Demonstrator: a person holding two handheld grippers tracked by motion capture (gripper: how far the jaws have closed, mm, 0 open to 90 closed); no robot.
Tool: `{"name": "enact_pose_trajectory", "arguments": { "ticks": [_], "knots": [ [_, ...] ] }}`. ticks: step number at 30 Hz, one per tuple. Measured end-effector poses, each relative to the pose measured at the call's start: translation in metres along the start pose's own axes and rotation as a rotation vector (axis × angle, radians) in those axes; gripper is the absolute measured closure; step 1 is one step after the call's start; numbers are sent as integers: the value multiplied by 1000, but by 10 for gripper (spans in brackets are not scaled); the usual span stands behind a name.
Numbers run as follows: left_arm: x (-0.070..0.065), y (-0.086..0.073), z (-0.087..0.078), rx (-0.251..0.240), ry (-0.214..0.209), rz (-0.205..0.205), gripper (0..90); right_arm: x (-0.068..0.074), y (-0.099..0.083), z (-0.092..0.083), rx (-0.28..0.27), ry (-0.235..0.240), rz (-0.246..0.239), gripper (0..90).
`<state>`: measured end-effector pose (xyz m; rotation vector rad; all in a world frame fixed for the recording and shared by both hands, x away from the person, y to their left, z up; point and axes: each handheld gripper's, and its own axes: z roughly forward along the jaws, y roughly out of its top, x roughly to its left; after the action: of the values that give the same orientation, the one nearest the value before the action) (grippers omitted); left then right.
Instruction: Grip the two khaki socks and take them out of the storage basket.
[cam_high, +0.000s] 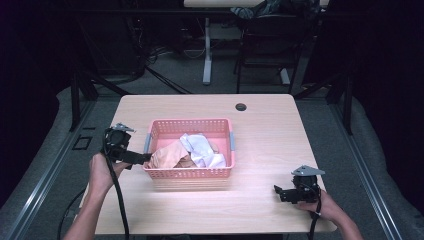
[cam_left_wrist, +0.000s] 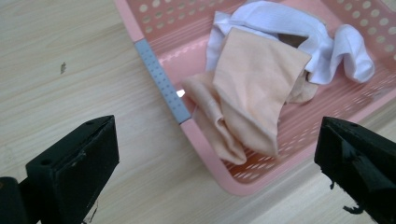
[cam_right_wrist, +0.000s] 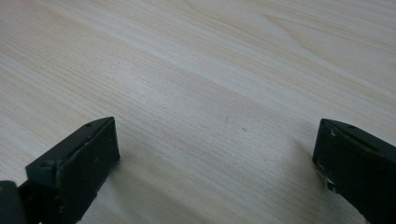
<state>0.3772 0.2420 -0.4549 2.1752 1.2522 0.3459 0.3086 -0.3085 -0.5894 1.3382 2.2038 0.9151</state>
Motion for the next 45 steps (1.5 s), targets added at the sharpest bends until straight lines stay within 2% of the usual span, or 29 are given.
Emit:
{"name": "enact_pose_trajectory", "arguments": {
  "ticks": [7,16,21,25,29,34,42,45],
  "knots": [
    [-10,10,15,16,-19,20,1,0,0,0,0,0,0,0],
    [-27,24,41,64,-64,36,6,0,0,0,0,0,0,0],
    [-33,29,53,81,-70,45,13,0,0,0,0,0,0,0],
    [-42,35,66,111,-79,72,31,0,0,0,0,0,0,0],
    [-51,39,78,138,-73,83,56,0,0,0,-1,0,0,0],
    [-57,45,94,210,-48,91,117,0,0,0,0,1,0,0],
    [-57,47,109,275,0,75,226,0,0,0,-1,0,1,0],
    [-56,47,112,288,20,70,304,1,0,0,-3,-1,6,0]
  ]
}}
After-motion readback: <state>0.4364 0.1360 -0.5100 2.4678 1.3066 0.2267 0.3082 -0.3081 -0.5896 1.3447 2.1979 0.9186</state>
